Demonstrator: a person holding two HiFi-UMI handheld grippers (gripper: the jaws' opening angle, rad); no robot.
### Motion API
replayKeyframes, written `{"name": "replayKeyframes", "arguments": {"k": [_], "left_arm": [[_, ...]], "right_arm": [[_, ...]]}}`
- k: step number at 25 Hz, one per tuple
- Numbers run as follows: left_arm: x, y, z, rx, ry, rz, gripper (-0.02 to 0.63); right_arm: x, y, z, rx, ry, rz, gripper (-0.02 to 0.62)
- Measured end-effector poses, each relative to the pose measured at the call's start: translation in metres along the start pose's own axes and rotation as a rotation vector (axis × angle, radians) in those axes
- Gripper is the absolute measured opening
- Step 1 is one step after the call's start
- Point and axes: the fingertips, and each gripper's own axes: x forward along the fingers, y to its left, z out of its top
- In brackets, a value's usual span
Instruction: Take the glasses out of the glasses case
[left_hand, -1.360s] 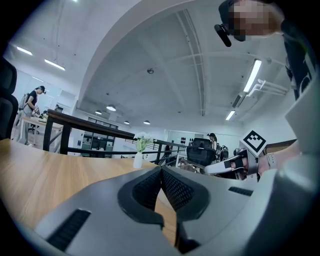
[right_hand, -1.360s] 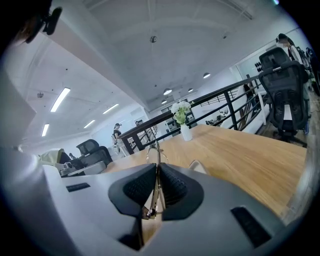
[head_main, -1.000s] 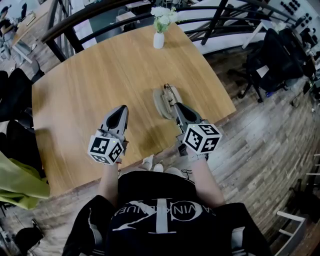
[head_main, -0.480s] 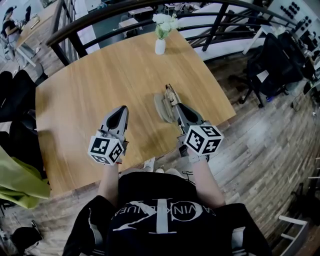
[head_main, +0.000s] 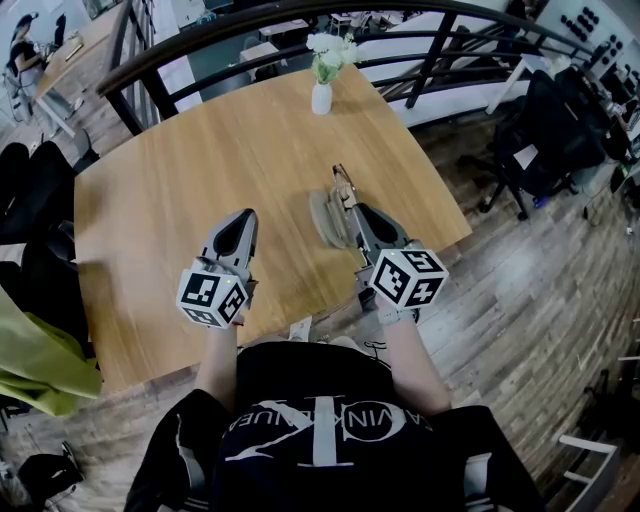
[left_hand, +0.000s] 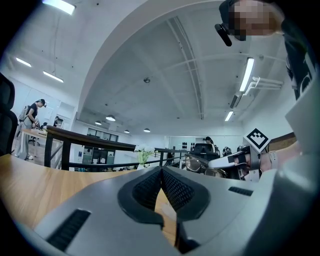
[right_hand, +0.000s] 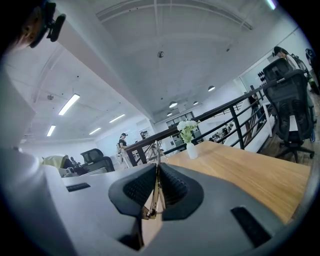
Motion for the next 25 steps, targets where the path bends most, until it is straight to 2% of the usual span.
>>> {"name": "replayKeyframes", "arguments": {"k": [25], "left_arm": [[0.0004,0.0089,0.0081,0.015,-0.014,0.019,0.015]], "right_arm": [[-0.0072,-0.0041,0.0068,-0.01,-0.028,-0.012,0.04]]}}
